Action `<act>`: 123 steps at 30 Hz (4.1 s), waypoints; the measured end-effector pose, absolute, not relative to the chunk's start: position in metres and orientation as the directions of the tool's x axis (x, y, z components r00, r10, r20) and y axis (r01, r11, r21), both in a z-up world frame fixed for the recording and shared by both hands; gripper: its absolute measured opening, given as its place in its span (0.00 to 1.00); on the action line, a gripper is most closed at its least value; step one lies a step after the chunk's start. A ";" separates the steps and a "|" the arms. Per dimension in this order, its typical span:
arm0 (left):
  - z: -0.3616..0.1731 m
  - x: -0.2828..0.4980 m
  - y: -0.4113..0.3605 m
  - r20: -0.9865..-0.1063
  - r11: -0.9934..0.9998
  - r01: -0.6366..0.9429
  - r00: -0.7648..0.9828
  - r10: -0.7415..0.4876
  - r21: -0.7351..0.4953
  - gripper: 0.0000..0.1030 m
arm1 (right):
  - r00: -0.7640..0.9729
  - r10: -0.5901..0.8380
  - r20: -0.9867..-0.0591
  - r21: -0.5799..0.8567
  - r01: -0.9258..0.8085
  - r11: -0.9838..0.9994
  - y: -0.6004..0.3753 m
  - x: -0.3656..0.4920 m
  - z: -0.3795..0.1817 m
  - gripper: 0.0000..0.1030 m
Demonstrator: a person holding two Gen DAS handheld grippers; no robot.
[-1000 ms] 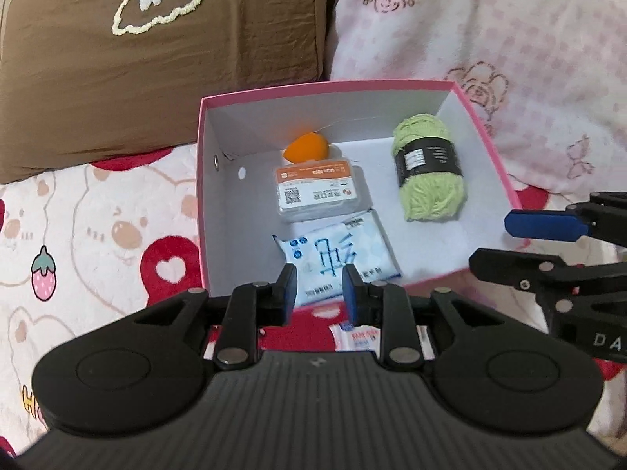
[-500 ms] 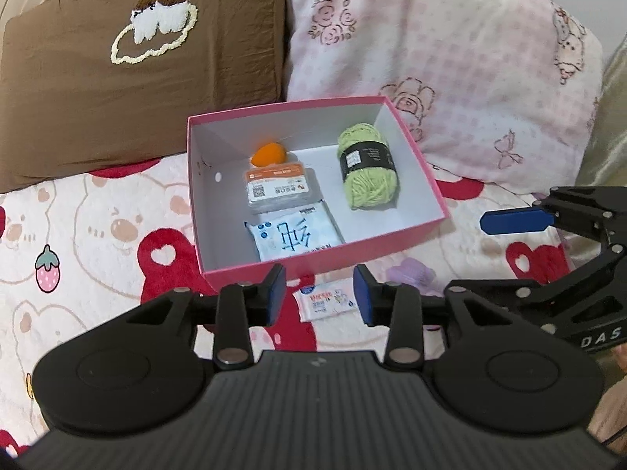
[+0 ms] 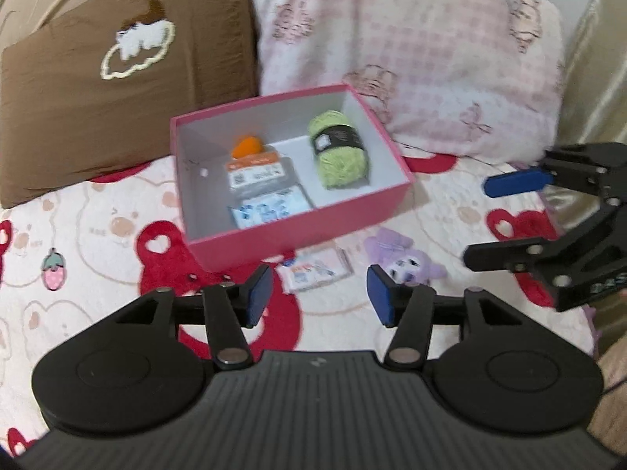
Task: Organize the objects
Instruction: 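Withdraw the left gripper from the box toward the purple plush toy, then lower the open left gripper around the purple plush toy's head, then close the left gripper on the purple plush toy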
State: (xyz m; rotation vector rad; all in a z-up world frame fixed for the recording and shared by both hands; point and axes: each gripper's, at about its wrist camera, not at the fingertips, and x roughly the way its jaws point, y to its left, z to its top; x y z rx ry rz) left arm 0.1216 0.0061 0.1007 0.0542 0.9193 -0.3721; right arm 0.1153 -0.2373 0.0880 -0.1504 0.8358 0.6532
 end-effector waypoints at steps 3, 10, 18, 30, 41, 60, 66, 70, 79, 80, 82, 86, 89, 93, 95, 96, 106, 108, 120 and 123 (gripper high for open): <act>0.097 0.114 -0.001 -0.784 0.930 0.348 0.543 -0.300 -0.115 0.55 | 0.491 0.447 -0.748 0.083 -0.599 0.796 -0.239 0.108 0.081 0.78; 0.088 0.103 -0.019 -0.792 0.919 0.378 0.524 -0.313 -0.113 0.65 | 0.513 0.441 -0.737 0.062 -0.598 0.799 -0.251 0.088 0.064 0.84; 0.064 0.107 -0.042 -0.811 0.906 0.399 0.480 -0.336 -0.140 0.77 | 0.527 0.431 -0.733 0.026 -0.611 0.791 -0.251 0.071 0.035 0.84; 0.009 0.132 -0.056 -0.809 0.909 0.345 0.450 -0.379 -0.233 0.91 | 0.599 0.360 -0.716 -0.028 -0.539 0.842 -0.255 0.075 -0.030 0.84; -0.042 0.147 -0.062 -0.768 0.886 0.347 0.460 -0.447 -0.308 0.91 | 0.681 0.275 -0.679 -0.138 -0.486 0.863 -0.251 0.085 -0.074 0.84; -0.099 0.170 -0.071 -0.773 0.863 0.371 0.412 -0.483 -0.342 0.90 | 0.646 0.240 -0.725 -0.112 -0.454 0.884 -0.245 0.108 -0.113 0.84; -0.104 0.173 -0.072 -0.748 0.869 0.335 0.451 -0.487 -0.364 0.85 | 0.634 0.230 -0.738 -0.058 -0.400 0.915 -0.262 0.124 -0.131 0.84; -0.098 0.171 -0.081 -0.742 0.878 0.377 0.490 -0.459 -0.294 0.80 | 0.599 0.297 -0.744 0.057 -0.385 0.921 -0.277 0.133 -0.128 0.84; -0.112 0.178 -0.088 -0.739 0.860 0.324 0.445 -0.506 -0.394 0.37 | 0.593 0.344 -0.728 0.084 -0.421 0.903 -0.273 0.128 -0.123 0.71; -0.112 0.178 -0.087 -0.736 0.860 0.319 0.449 -0.507 -0.399 0.36 | 0.593 0.347 -0.726 0.080 -0.429 0.900 -0.272 0.127 -0.122 0.69; -0.112 0.177 -0.086 -0.744 0.864 0.324 0.444 -0.499 -0.386 0.34 | 0.606 0.342 -0.718 0.064 -0.432 0.900 -0.270 0.126 -0.122 0.64; -0.109 0.177 -0.086 -0.761 0.867 0.369 0.436 -0.481 -0.336 0.34 | 0.613 0.354 -0.706 0.066 -0.441 0.895 -0.270 0.123 -0.121 0.57; -0.109 0.181 -0.085 -0.765 0.865 0.361 0.423 -0.486 -0.349 0.33 | 0.613 0.345 -0.711 0.045 -0.450 0.892 -0.266 0.122 -0.122 0.58; -0.109 0.180 -0.084 -0.748 0.853 0.373 0.427 -0.507 -0.365 0.33 | 0.613 0.350 -0.708 0.049 -0.452 0.891 -0.267 0.122 -0.124 0.60; -0.107 0.179 -0.081 -0.746 0.860 0.358 0.442 -0.499 -0.363 0.29 | 0.608 0.349 -0.713 0.029 -0.471 0.881 -0.263 0.123 -0.127 0.61; -0.105 0.177 -0.079 -0.734 0.853 0.366 0.447 -0.511 -0.371 0.29 | 0.621 0.343 -0.704 0.008 -0.477 0.879 -0.261 0.122 -0.128 0.61; -0.111 0.176 -0.086 -0.725 0.855 0.363 0.463 -0.510 -0.370 0.38 | 0.650 0.328 -0.686 -0.068 -0.505 0.860 -0.255 0.117 -0.133 0.61; -0.114 0.177 -0.084 -0.729 0.854 0.352 0.452 -0.514 -0.384 0.40 | 0.651 0.317 -0.689 -0.075 -0.499 0.863 -0.254 0.118 -0.132 0.60; -0.122 0.170 -0.079 -0.682 0.833 0.334 0.479 -0.553 -0.441 0.39 | 0.662 0.252 -0.705 -0.106 -0.451 0.886 -0.250 0.117 -0.132 0.65; -0.116 0.166 -0.083 -0.696 0.847 0.360 0.487 -0.528 -0.391 0.33 | 0.683 0.215 -0.698 -0.167 -0.447 0.879 -0.244 0.114 -0.131 0.71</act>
